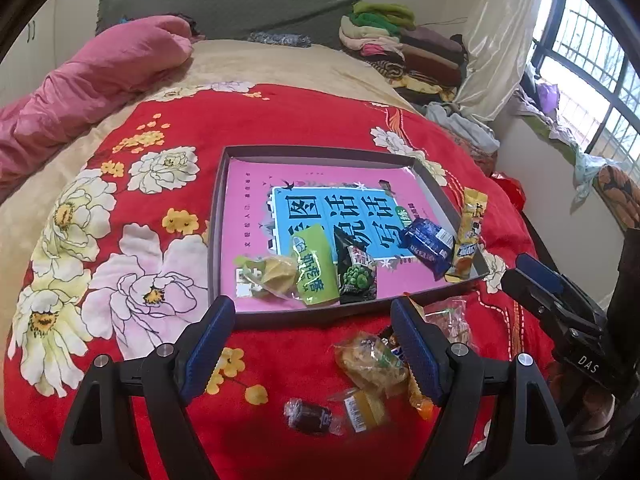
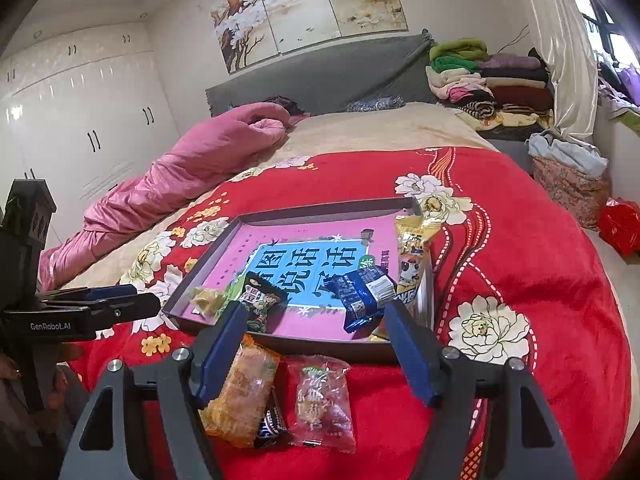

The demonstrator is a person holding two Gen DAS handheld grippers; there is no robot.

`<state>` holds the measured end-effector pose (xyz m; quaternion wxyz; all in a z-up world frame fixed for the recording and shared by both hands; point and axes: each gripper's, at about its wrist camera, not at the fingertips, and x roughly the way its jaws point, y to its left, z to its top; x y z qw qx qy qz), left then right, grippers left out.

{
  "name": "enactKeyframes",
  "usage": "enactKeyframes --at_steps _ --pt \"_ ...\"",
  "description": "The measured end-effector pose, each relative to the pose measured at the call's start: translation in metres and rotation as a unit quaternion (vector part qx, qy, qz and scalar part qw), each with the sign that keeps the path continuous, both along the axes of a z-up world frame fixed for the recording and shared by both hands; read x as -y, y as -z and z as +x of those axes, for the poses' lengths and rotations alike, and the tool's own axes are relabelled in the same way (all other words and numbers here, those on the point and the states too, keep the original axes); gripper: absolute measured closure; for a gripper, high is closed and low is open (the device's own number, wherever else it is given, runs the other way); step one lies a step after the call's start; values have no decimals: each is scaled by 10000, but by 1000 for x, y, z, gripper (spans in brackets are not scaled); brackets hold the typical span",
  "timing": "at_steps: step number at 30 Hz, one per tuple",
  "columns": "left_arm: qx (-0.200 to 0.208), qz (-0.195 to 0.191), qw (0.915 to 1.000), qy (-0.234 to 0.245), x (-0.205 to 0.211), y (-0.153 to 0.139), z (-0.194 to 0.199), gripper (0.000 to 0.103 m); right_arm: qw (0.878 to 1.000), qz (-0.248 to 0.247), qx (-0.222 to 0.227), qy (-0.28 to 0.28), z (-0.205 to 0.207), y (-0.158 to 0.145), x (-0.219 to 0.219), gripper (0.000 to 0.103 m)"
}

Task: Organize snacks
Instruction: 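Withdraw both open tools from the tray back toward the snack pile, then grasp the orange bread-stick bag with the right tool while the left tool grasps the dark wrapped candy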

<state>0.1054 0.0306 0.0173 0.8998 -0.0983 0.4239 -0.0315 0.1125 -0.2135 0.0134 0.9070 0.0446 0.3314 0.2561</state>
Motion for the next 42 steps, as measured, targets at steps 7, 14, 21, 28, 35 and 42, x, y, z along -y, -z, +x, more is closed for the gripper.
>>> enactKeyframes --at_steps 7,14,21,28,35,42 --pt "-78 78 9999 42 -3 3 -9 22 10000 -64 -38 -41 -8 0 -3 31" --pt "-132 129 9998 -1 -11 7 -19 22 9998 -156 -65 -80 -16 1 -6 31" --pt "-193 197 9996 -33 -18 10 -28 22 9996 -209 -118 -177 -24 3 -11 31" --pt "-415 331 9986 9 -22 26 -35 22 9989 -280 -204 -323 -32 8 -20 31" --pt "-685 416 9966 189 -18 42 -44 22 9975 -385 -277 -516 -39 14 -31 31" --pt "-833 702 9923 584 1 52 -48 22 9960 -487 -349 -666 -44 20 -41 31"
